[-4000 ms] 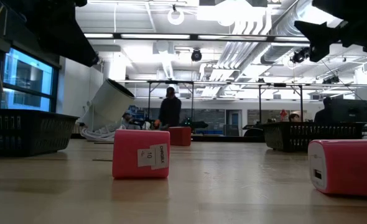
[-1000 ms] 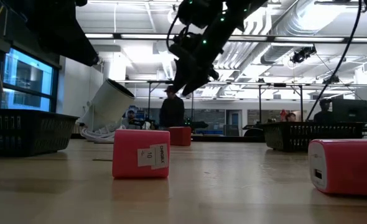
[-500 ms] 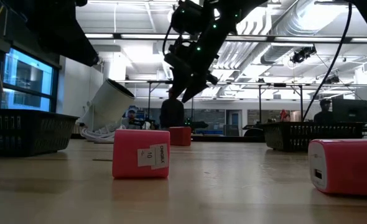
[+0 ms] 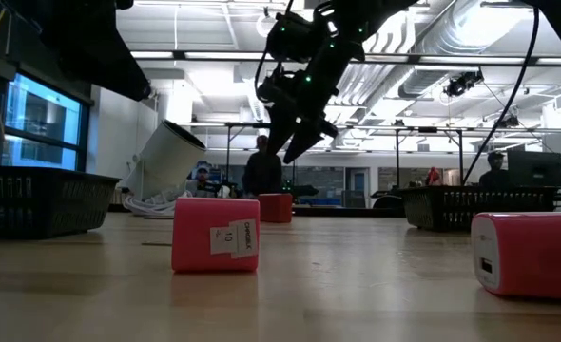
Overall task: Pick & Place Office items
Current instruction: Put the top red charger adapter into the right black bin
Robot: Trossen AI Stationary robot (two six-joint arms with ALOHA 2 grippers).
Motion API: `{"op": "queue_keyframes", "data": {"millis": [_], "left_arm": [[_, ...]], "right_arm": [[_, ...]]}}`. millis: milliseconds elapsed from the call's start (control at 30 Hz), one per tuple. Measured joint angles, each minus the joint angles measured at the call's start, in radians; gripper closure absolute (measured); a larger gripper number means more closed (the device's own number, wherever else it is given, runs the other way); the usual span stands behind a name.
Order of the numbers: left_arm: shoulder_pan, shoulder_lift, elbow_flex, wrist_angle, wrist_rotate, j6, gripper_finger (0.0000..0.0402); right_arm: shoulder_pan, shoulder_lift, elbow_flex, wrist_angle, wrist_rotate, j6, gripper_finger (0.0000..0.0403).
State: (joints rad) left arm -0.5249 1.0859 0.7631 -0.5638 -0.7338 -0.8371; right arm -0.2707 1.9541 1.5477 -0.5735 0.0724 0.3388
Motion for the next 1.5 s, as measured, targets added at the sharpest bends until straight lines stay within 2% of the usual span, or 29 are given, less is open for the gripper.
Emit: {"op": "queue_keyframes", "data": {"millis": [500,1500], "left_arm": [[0.0,0.0,0.0,0.007,0.0,0.0,0.0208],[0.0,0.0,0.0,0.027,0.0,0.0,0.0208]], "right_arm": [[0.002,0.072,0.002,0.029,0.046,0.005,0.018],[0.006,0.132,0.0,0.034,0.029,0.012,0.018]]}}
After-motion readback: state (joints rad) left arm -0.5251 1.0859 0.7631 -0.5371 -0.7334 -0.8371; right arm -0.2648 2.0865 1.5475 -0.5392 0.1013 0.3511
